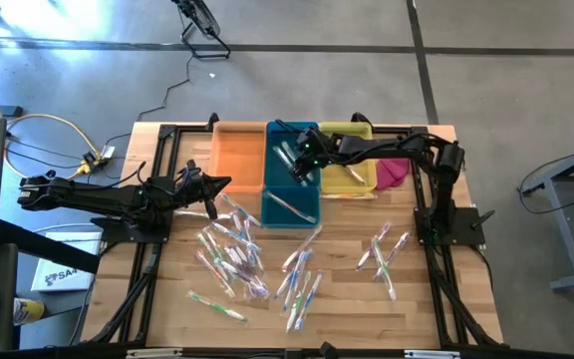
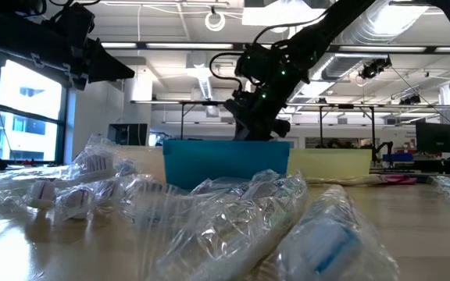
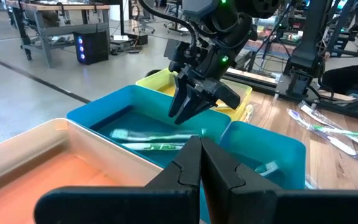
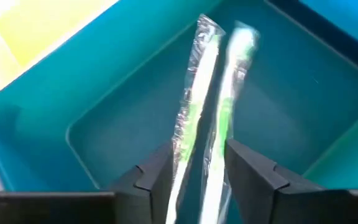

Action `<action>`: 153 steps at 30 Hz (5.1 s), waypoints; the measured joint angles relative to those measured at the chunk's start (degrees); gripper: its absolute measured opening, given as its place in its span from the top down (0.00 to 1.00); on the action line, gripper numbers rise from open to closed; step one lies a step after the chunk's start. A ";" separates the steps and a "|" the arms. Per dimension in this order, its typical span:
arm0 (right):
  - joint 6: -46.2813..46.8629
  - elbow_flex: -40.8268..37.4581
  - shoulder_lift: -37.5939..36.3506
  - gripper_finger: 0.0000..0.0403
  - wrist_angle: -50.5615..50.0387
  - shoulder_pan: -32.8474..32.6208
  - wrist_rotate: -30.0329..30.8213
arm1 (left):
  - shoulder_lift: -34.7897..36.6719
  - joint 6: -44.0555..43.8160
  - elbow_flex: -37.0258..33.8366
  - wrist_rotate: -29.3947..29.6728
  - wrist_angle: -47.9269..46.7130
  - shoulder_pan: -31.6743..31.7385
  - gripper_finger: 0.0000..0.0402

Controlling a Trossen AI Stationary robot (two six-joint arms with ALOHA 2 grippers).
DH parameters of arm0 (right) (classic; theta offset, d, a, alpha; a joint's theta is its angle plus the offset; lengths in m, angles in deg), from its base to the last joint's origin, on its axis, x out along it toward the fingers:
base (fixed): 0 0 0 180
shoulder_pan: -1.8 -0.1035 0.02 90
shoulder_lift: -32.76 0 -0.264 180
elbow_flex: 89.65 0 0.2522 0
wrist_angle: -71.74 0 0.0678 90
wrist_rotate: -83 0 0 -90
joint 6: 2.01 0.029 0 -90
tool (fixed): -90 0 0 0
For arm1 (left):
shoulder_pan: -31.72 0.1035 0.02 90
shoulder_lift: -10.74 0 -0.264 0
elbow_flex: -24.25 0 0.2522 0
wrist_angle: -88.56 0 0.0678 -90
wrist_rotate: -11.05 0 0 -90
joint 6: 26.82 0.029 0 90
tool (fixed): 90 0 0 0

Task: Pick & Place Toothbrushes
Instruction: Put the green toothbrush into the top blue bin

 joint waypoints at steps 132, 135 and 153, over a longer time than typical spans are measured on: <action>73.01 -18.34 -34.49 1.00 -46.09 -49.68 -6.75 | 0.01 -0.02 -0.02 -1.66 0.14 0.01 1.00; 72.89 -18.34 -34.49 1.00 -46.23 -49.68 -4.95 | 0.01 -0.02 -0.02 -1.66 0.12 0.01 1.00; 70.77 -18.34 -34.49 0.96 -51.19 -49.68 -3.99 | 0.01 -0.02 -0.02 -1.60 0.12 0.01 1.00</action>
